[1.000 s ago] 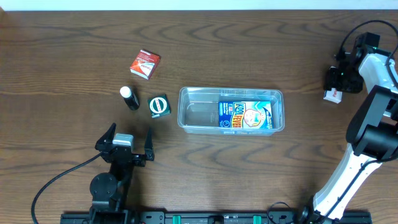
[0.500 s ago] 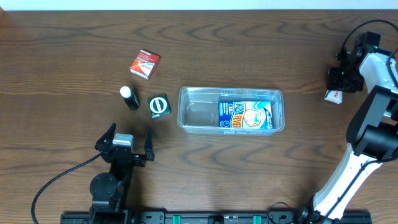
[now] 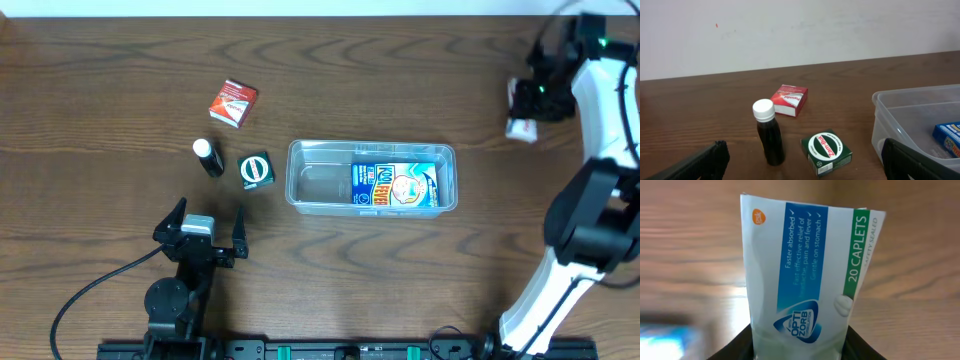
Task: Pack container
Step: 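Carry the white caplets box into the container beside the blue box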
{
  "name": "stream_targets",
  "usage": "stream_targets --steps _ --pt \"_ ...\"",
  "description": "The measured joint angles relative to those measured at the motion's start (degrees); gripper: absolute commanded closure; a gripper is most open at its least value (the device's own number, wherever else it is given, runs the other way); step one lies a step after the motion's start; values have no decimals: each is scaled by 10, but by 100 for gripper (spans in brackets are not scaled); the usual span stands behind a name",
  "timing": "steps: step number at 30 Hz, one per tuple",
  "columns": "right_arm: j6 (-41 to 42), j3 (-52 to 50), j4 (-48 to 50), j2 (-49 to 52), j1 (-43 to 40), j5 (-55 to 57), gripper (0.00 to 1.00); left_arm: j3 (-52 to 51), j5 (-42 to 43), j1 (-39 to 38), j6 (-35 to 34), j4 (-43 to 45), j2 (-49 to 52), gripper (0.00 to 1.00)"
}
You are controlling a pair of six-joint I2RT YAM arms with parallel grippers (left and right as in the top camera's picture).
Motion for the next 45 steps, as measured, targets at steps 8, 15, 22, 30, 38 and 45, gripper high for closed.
stream_targets --steps 8,15,22,30,38,45 --pt "-30 14 -54 -119 148 -10 62 0 0 0 0 0 0 2" --pt "-112 13 -120 -128 260 -13 54 0 0 0 0 0 0 2" --pt "-199 10 -174 -128 327 -13 53 0 0 0 0 0 0 2" --pt "-300 -8 -202 -128 342 -12 55 0 0 0 0 0 0 2" --pt "-388 -110 -169 -128 342 -7 56 0 0 0 0 0 0 2" --pt "-425 -200 -104 -128 337 21 52 0 0 0 0 0 0 2"
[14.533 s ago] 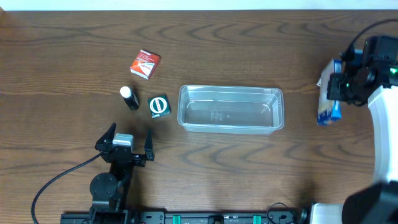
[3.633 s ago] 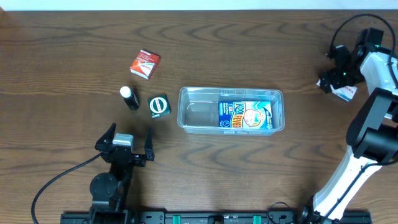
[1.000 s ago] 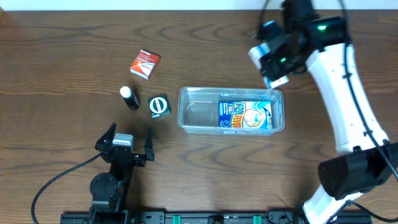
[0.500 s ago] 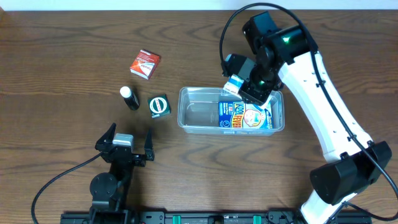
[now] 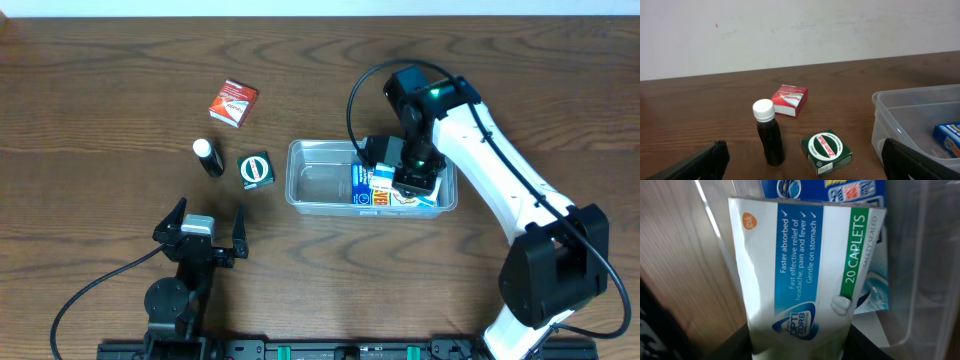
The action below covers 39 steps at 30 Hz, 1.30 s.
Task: Pack container
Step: 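Carry the white caplets box into the container beside the blue box, then open the right gripper and lift it away to the upper right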
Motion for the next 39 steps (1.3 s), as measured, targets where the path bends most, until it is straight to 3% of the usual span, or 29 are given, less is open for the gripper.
stream_targets --steps 13,22,23,25,32,39 --pt "-43 -14 38 0 -63 12 48 0 0 0 0 0 0 2" --pt "-42 -14 61 0 -56 8 44 0 0 0 0 0 0 2" --pt "-39 -12 58 0 -48 4 38 0 0 0 0 0 0 2" --pt "-31 -7 47 0 -30 -5 1 0 0 0 0 0 0 2" --pt "16 78 9 -3 40 -31 1 0 0 0 0 0 0 2" --pt "130 178 35 -32 10 -38 1 0 0 0 0 0 0 2"
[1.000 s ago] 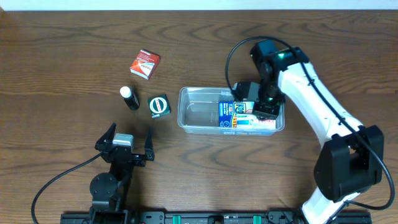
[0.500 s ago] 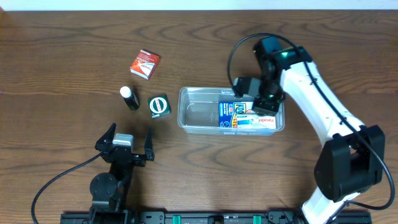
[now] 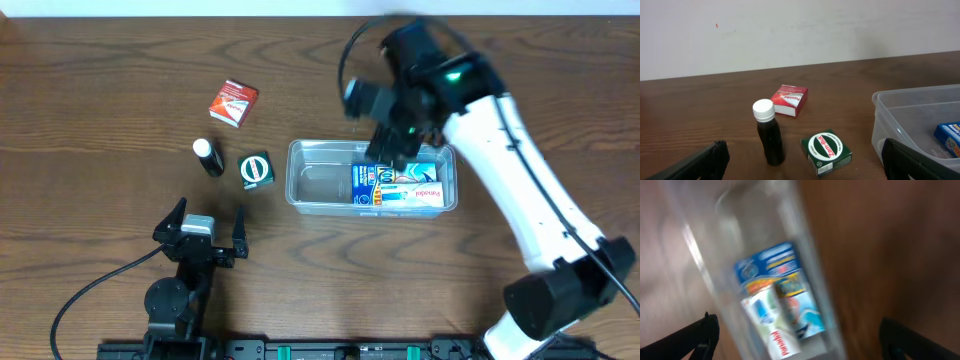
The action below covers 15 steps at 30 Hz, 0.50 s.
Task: Pack container
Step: 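Open the right gripper and lift it away to the upper right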
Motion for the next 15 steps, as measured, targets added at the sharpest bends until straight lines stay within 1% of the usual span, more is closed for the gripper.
stream_targets --steps 4,8,12,15 --pt "126 36 48 -13 -75 -4 1 0 0 0 0 0 0 2" --pt "230 39 74 -14 -169 -3 2 0 0 0 0 2 0 2" --pt "296 39 79 -14 -260 -2 1 0 0 0 0 1 0 2" --pt "320 39 79 -14 -313 0 1 0 0 0 0 0 0 2"
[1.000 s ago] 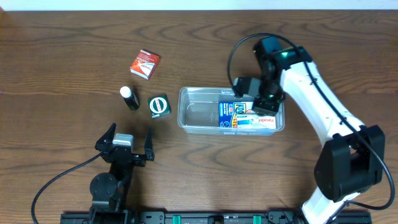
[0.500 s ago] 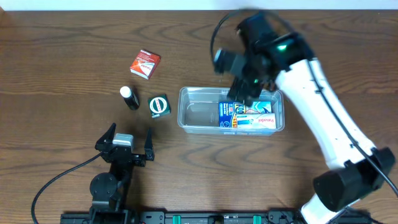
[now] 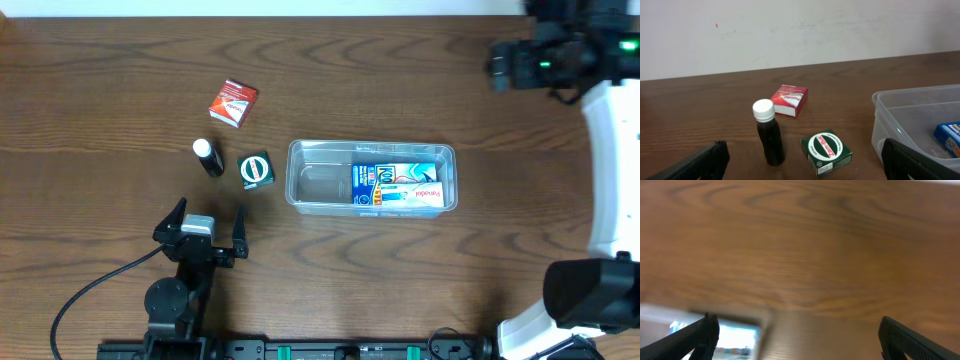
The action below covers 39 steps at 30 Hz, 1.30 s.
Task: Pack container
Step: 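Open the right gripper and lift it away to the upper right, then reach the left gripper to the red Panadol box and grasp it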
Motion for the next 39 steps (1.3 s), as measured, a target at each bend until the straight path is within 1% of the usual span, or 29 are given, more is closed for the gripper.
stream_targets --steps 6,15,17,20,22,25,28,31,34,37,39 --pt "20 0 -1 0 -64 0 1 0 0 0 0 0 0 2" --pt "23 0 -2 0 -85 0 1 0 10 0 0 0 0 2" --pt "23 0 -2 0 -85 0 1 10 15 0 0 -25 1 2" --pt "23 0 -2 0 -85 -1 1 52 27 0 -3 -122 15 2" --pt "23 0 -2 0 -85 -1 1 89 26 0 -4 -169 47 2" --pt "25 0 -2 0 -85 -1 1 181 19 0 -4 -215 119 2" --pt "25 0 -2 0 -85 -1 1 300 14 0 -5 -268 213 2" --pt "25 0 -2 0 -85 -1 1 421 10 0 -11 -348 330 2" --pt "25 0 -2 0 -85 -2 1 533 9 0 -17 -450 457 2" --pt "25 0 -2 0 -85 -2 1 625 9 0 -18 -508 575 2" --pt "25 0 -2 0 -85 -2 1 669 9 0 -18 -522 639 2"
